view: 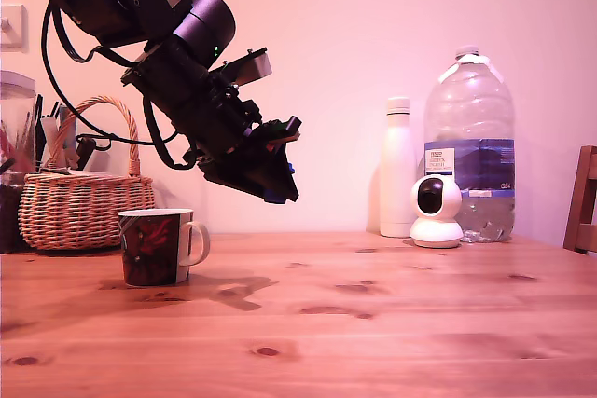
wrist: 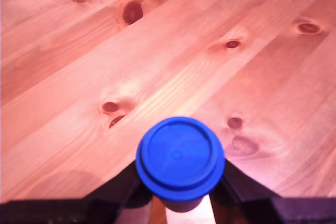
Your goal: Pick up the coffee capsules from the table one by one and drop them inside the nearest coffee cup
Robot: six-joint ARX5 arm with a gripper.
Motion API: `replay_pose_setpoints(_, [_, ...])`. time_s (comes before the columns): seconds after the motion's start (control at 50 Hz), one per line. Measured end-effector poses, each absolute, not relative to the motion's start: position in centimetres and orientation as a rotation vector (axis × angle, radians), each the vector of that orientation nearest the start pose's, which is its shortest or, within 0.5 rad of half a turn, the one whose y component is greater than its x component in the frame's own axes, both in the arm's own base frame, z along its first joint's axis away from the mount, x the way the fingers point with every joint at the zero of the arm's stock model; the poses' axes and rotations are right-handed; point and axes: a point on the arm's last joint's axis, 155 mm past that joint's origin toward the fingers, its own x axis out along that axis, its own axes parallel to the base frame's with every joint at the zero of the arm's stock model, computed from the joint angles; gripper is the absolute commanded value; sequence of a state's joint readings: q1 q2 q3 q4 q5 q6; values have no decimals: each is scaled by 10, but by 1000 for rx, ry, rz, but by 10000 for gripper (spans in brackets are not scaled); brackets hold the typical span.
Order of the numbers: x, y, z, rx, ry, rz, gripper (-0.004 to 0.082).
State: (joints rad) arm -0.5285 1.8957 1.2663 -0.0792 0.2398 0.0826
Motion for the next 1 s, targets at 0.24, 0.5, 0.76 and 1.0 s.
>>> replay_pose_setpoints(0.24, [429,-306,109,171,665,-771,209])
replay_pose_setpoints(0.5, [427,-305,109,171,673,-772,209])
replay_pose_setpoints(0.76, [412,-296,113,188,730,-771,209])
replay_pose_setpoints(1.0, [399,-279,146,221,717,-749,209])
